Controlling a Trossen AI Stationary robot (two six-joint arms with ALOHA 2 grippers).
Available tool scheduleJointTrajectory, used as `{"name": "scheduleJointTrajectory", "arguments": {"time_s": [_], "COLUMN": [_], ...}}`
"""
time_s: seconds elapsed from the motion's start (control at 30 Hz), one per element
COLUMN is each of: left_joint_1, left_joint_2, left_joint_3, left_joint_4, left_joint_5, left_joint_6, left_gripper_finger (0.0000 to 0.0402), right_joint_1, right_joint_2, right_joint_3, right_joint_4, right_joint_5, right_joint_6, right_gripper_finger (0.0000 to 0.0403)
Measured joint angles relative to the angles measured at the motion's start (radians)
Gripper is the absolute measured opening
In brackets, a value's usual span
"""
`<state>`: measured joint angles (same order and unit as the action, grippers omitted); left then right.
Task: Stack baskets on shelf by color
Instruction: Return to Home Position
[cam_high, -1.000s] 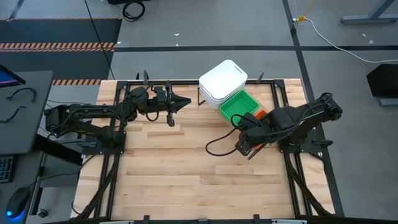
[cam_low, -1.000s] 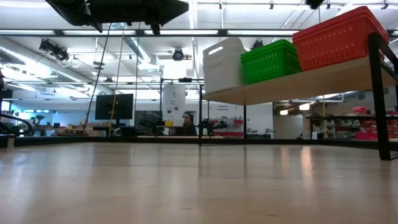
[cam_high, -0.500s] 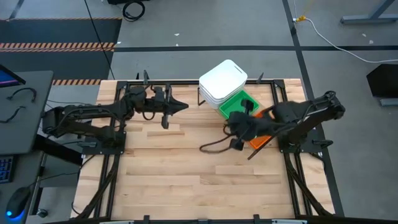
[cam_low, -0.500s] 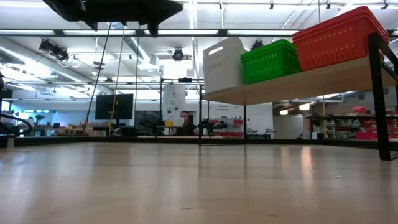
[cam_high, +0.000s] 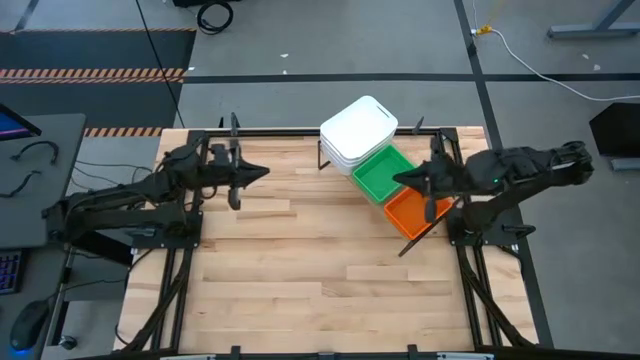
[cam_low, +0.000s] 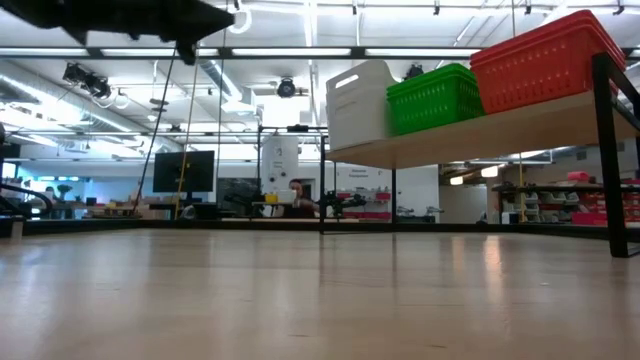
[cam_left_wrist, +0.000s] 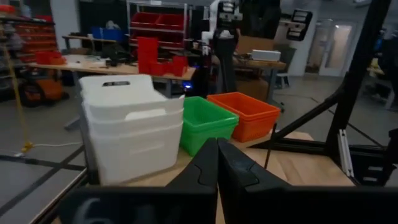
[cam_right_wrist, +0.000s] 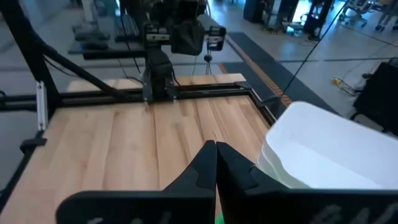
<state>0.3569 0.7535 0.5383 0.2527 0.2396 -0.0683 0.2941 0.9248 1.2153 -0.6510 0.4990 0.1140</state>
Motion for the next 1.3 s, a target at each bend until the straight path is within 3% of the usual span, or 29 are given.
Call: {"name": "scheduleJointTrajectory", "arguments": {"time_s": [0.27,0.53,0.97,1.2,1.3], "left_joint_1": [-0.001,-0.001,-0.001,0.0,0.0], "left_joint_2": [-0.183,-0.289,-0.33,-0.338,-0.346], "left_joint_3": [-0.146,-0.166,-0.178,-0.322,-0.331], "left_joint_4": [-0.005,-0.028,-0.072,0.188,0.194], "left_joint_5": [-0.011,0.023,0.026,0.017,0.013], "left_joint_6": [-0.07,-0.053,-0.016,-0.03,-0.025], "left_gripper_finger": [0.0001,0.0001,0.0,0.0,0.0], "right_joint_1": [-0.015,-0.015,-0.015,-0.015,-0.015], "right_joint_2": [-0.257,-0.448,-0.516,-0.556,-0.599], "right_joint_3": [-0.305,-0.488,-0.649,-0.708,-0.734], "right_joint_4": [0.179,0.348,0.478,0.484,0.495], "right_joint_5": [-0.09,-0.135,-0.135,-0.136,-0.14], "right_joint_6": [-0.004,-0.021,-0.037,-0.043,-0.054], "right_gripper_finger": [0.0003,0.0004,0.0004,0.0004,0.0004]}}
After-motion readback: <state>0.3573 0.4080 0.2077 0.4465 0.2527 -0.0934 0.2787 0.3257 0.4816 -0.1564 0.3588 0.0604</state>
